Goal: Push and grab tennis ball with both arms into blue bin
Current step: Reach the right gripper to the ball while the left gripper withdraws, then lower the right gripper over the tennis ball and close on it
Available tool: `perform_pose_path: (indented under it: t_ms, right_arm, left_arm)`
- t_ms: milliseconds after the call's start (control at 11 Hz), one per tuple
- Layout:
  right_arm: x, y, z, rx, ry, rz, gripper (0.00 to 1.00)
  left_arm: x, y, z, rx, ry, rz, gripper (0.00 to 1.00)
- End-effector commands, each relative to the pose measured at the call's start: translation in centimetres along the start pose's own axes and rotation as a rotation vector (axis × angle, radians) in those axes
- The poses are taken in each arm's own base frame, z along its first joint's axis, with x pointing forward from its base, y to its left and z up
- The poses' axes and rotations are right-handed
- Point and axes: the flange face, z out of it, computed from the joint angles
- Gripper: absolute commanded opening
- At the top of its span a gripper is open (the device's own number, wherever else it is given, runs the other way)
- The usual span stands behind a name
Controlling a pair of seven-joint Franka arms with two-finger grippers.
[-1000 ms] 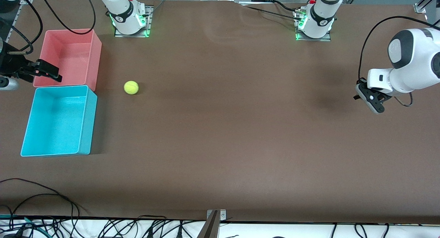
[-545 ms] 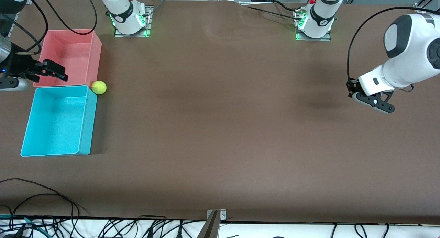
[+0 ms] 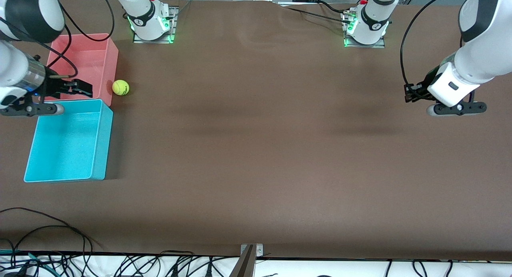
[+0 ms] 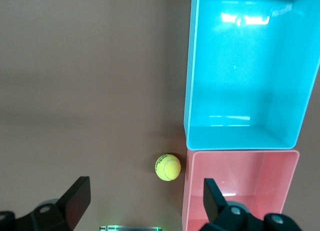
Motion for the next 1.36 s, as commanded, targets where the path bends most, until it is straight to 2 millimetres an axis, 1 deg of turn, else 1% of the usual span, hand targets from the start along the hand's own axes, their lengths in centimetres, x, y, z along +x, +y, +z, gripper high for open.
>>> perform_pose_path:
  t_ms: [0,91,182,364,455,545,727,818,909,1091,1182,1273]
  right_arm:
    - [-1.8,0.9,6.4,-0.024,-0.115,0.047,1.00]
    - [-2.4,1.3,8.7,-0.018,-0.160,0.055,1.00]
    - [-3.2,1.1,10.8,-0.015,-0.212,0.052,1.00]
    - [-5.5,0.5,16.4,-0.009,-0.328,0.049,1.00]
    - [-6.5,0.3,18.9,-0.008,-0.361,0.062,1.00]
    - [-7.3,0.3,20.6,-0.008,-0.381,0.071,1.00]
    - [-8.7,-0.2,23.9,-0.004,-0.408,0.064,1.00]
    - [-9.2,-0.2,25.6,-0.003,-0.408,0.062,1.00]
    - [-9.5,-0.3,27.6,-0.009,-0.429,0.060,1.00]
    - [-8.8,-0.1,29.8,-0.045,-0.426,0.050,1.00]
    - [-8.3,0.1,31.4,-0.083,-0.420,0.039,1.00]
    - [-8.1,0.7,32.2,-0.094,-0.417,0.039,1.00]
  left_arm:
    - [0.5,-3.9,-4.5,-0.032,0.044,-0.095,1.00]
    - [0.5,-4.2,-4.8,-0.031,0.052,-0.098,1.00]
    - [0.5,-4.2,-6.5,-0.037,0.086,-0.105,1.00]
    - [0.3,-4.5,-8.2,-0.041,0.116,-0.121,1.00]
    - [0.2,-4.7,-8.4,-0.043,0.108,-0.133,1.00]
    - [0.0,-4.3,-8.4,-0.041,0.103,-0.165,1.00]
    - [-0.7,-3.7,-9.4,-0.035,0.126,-0.199,1.00]
    - [-0.8,-3.4,-9.6,-0.035,0.132,-0.193,1.00]
    - [-1.0,-3.5,-9.6,-0.034,0.130,-0.198,1.00]
    - [-1.2,-2.9,-9.9,-0.038,0.135,-0.208,1.00]
    - [-1.1,-2.8,-9.8,-0.039,0.136,-0.216,1.00]
    - [-1.2,-2.1,-9.9,-0.036,0.139,-0.202,1.00]
